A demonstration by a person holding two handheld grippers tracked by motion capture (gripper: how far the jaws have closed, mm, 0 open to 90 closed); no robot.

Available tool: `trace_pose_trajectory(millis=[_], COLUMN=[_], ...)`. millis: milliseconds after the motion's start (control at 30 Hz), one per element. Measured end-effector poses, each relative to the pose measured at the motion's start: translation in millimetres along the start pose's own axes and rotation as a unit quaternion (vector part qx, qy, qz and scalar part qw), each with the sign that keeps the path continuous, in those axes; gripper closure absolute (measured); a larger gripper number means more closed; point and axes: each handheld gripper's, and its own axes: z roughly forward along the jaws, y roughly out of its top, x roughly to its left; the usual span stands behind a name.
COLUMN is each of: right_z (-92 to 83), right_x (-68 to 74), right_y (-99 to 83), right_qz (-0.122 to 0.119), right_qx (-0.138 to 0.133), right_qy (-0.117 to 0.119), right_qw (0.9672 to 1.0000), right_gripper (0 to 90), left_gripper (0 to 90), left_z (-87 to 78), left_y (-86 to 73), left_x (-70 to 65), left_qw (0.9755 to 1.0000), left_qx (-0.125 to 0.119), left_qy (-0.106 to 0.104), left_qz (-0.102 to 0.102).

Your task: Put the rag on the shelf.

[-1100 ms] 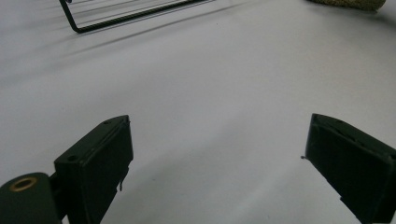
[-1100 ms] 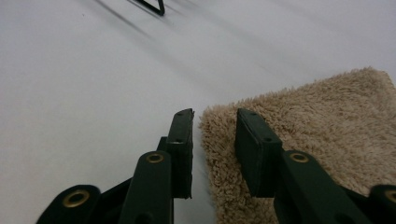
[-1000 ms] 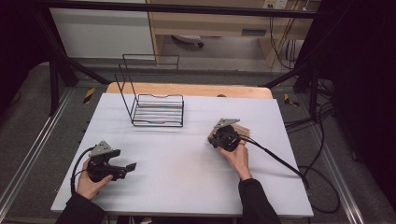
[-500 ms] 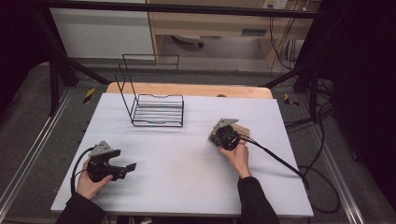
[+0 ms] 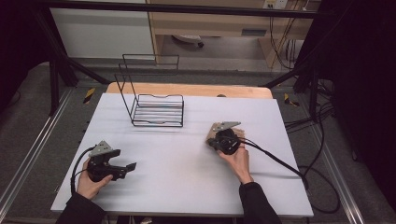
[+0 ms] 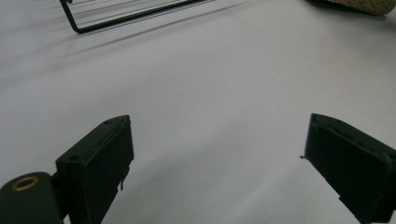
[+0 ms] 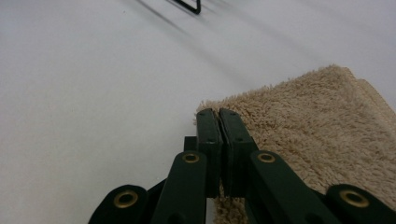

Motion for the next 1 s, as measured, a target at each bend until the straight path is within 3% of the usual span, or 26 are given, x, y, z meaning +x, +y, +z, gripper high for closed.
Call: trace_pose_trajectory(millis=[100, 433, 667, 767, 833, 867, 900, 1000], right_z=[2.4, 23.1, 40.9, 49.2, 48.2, 41.6, 41.6, 19.0], right_x=[7.8, 52.8, 71.6, 77.1, 76.5, 75.4, 75.4, 71.1], right_y=[2.5, 23.4, 31.7, 32.1, 31.9, 31.4, 31.4, 25.4], right_qz=[-0.008, -0.016, -0.008, -0.006, -0.009, -0.010, -0.010, -0.021], right_qx=[0.004, -0.005, -0.005, -0.006, -0.006, -0.014, -0.014, -0.023], right_qy=[0.003, 0.049, 0.073, 0.071, 0.075, 0.078, 0.078, 0.070], right_qw=[1.0000, 0.9987, 0.9973, 0.9974, 0.9971, 0.9968, 0.9968, 0.9971], right_gripper=[88.0, 88.0, 87.9, 86.1, 81.7, 73.1, 73.1, 65.1], left_gripper=[7.9, 7.8, 7.6, 7.6, 7.6, 7.6, 7.6, 7.6], left_z=[-0.1, -0.6, -0.1, -0.1, -0.5, -0.6, -0.6, -0.8], left_y=[0.0, 0.1, 0.1, 0.0, 0.0, -0.1, -0.1, 0.0], left_x=[0.0, -0.3, -0.5, -0.7, -0.8, -0.9, -0.8, -1.1], left_qw=[1.0000, 1.0000, 1.0000, 1.0000, 1.0000, 1.0000, 1.0000, 1.0000], left_qx=[0.000, -0.002, 0.001, 0.000, 0.000, 0.000, 0.000, -0.001], left_qy=[0.000, 0.001, 0.001, 0.000, 0.000, 0.000, 0.000, 0.000], left_qz=[0.000, -0.001, 0.002, 0.002, 0.003, 0.003, 0.002, 0.002])
